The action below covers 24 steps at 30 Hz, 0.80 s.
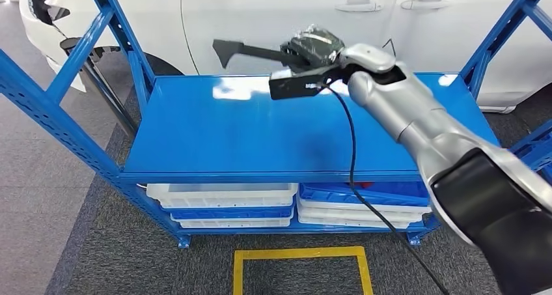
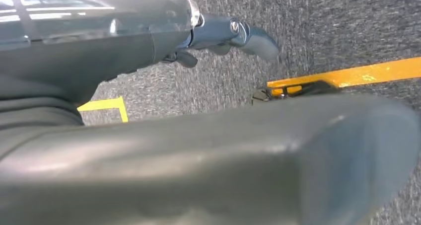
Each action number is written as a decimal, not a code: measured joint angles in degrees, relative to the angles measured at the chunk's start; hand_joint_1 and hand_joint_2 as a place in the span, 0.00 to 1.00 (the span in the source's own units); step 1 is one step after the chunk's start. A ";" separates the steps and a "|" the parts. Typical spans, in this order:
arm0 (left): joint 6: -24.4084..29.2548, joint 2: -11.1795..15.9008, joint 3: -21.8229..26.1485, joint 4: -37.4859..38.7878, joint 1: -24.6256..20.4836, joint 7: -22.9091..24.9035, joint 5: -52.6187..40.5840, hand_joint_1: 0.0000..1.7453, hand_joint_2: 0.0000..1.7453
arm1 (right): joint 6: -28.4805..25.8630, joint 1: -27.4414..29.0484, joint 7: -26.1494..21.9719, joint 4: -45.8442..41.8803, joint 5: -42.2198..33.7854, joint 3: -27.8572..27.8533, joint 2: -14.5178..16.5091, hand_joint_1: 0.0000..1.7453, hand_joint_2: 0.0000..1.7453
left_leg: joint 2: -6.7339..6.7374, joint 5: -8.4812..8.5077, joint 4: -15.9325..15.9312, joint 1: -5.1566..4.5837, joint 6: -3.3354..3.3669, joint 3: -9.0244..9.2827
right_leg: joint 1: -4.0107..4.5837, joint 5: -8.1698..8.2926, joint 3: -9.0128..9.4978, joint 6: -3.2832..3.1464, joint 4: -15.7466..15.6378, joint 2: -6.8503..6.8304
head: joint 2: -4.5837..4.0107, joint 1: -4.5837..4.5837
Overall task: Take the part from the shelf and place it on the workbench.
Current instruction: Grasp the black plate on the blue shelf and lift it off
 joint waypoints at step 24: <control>2.40 -0.28 1.78 0.00 -0.11 0.37 1.94 0.00 0.00 | 9.13 12.65 -2.44 -43.58 -67.09 -22.67 -9.43 1.00 1.00 | -0.12 -7.73 14.03 0.44 -0.88 -5.85 | -0.02 -0.18 0.97 -0.59 -0.52 -0.26 | 0.01 -0.01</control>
